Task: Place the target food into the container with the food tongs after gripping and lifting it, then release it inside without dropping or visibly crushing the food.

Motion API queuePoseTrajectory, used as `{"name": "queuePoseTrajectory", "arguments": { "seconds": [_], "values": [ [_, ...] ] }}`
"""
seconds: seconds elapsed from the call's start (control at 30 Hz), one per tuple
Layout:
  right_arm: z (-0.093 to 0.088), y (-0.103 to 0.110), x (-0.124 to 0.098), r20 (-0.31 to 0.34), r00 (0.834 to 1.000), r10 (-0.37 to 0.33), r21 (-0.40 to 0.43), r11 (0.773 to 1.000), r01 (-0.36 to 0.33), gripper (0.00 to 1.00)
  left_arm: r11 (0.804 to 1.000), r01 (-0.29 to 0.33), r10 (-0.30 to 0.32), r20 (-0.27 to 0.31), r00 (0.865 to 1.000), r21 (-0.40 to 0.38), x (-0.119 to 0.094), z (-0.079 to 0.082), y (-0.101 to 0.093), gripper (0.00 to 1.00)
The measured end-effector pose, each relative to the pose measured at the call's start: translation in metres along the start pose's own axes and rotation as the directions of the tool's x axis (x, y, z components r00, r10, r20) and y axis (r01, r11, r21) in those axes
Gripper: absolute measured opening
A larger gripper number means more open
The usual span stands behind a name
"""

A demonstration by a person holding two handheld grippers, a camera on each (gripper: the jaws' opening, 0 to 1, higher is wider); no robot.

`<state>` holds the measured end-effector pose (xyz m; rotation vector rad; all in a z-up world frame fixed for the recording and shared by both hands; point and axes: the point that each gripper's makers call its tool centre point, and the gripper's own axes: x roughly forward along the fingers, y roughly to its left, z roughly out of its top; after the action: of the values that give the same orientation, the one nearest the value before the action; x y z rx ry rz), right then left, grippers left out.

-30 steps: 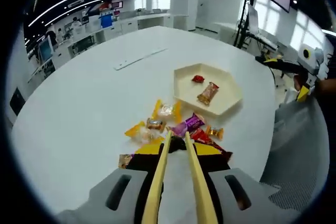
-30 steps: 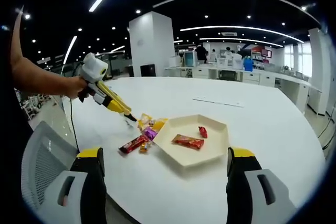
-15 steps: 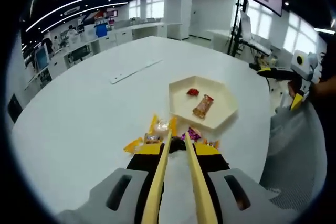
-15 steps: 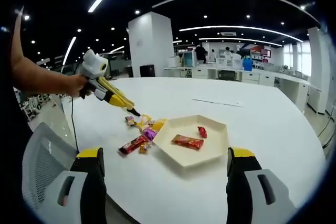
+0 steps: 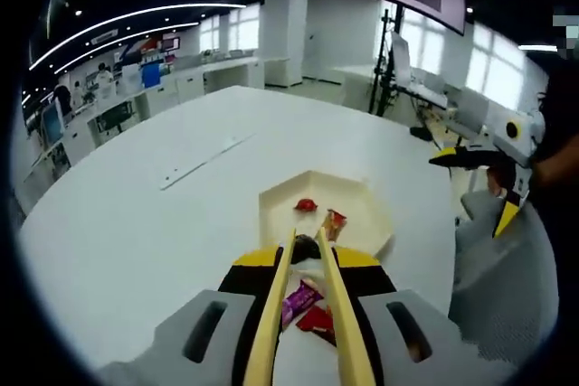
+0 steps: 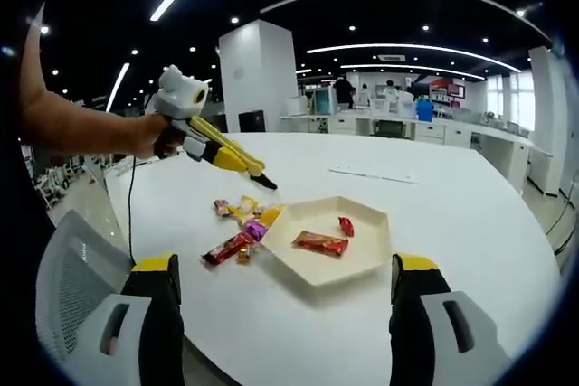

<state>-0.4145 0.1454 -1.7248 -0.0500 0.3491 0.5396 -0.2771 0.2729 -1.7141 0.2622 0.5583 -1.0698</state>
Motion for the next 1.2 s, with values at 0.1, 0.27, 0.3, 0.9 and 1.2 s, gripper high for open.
{"name": "queuePoseTrajectory", "arguments": {
  "seconds": [0.1,0.27,0.3,0.9,1.2],
  "values": [
    [0.0,0.0,0.0,0.001,1.0,0.0,-0.001,1.0,0.0,0.95,1.0,0.028,-0.028,0.008,1.0,0.007,0.022,0.012,-0.01,0.16],
    [-0.001,-0.001,0.0,-0.005,1.0,-0.006,-0.012,1.0,0.006,0.94,0.998,0.07,-0.07,0.041,0.997,0.002,0.052,0.034,-0.026,0.16],
    [0.0,0.0,0.0,-0.005,1.0,-0.006,-0.012,1.0,0.006,0.94,0.997,0.077,-0.077,0.044,0.996,0.005,0.056,0.037,-0.029,0.16],
    [-0.002,-0.005,0.0,-0.014,1.0,-0.025,-0.006,1.0,0.025,0.94,0.992,0.093,-0.098,0.057,0.994,0.084,0.078,0.021,-0.032,0.25],
    [-0.004,-0.003,0.001,-0.024,1.0,-0.018,-0.011,1.0,0.017,0.94,0.995,0.057,-0.062,0.069,0.996,0.079,0.054,0.012,-0.021,0.25]
  ]
}}
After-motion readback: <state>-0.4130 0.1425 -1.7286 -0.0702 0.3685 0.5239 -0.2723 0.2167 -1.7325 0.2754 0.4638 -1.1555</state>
